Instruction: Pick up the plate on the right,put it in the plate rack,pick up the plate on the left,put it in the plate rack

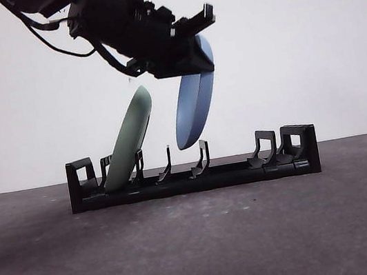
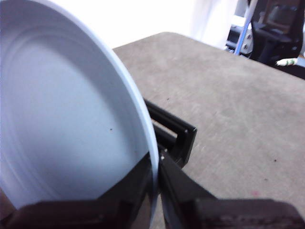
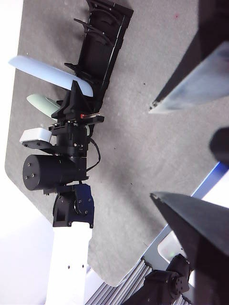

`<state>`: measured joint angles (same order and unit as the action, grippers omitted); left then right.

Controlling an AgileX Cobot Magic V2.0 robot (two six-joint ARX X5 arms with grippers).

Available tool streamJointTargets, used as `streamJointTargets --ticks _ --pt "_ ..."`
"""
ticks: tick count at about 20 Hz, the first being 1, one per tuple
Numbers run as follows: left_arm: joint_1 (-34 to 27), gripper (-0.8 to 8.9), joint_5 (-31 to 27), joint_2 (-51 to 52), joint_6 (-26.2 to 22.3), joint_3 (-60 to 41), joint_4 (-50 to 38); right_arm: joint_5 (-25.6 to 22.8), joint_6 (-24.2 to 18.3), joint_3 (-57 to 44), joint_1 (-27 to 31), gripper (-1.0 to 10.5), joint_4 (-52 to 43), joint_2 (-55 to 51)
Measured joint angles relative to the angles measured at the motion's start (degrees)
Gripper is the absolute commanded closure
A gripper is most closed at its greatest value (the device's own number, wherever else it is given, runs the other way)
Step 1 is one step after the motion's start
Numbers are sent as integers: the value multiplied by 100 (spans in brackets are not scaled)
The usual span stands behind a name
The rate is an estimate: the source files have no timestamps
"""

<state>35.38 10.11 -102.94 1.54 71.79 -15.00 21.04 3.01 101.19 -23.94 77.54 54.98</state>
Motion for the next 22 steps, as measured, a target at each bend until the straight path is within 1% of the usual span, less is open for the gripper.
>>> streamJointTargets --ticks 4,9,18,22 --pt "-13 822 -4 -63 -111 0 39 0 0 0 0 664 0 0" --pt "-20 822 -96 -219 -472 0 315 0 0 0 0 664 0 0" --pt "-79 822 -103 -448 -756 2 529 0 0 0 0 664 0 0" --pt "-79 822 -114 -459 -800 4 527 0 0 0 0 664 0 0"
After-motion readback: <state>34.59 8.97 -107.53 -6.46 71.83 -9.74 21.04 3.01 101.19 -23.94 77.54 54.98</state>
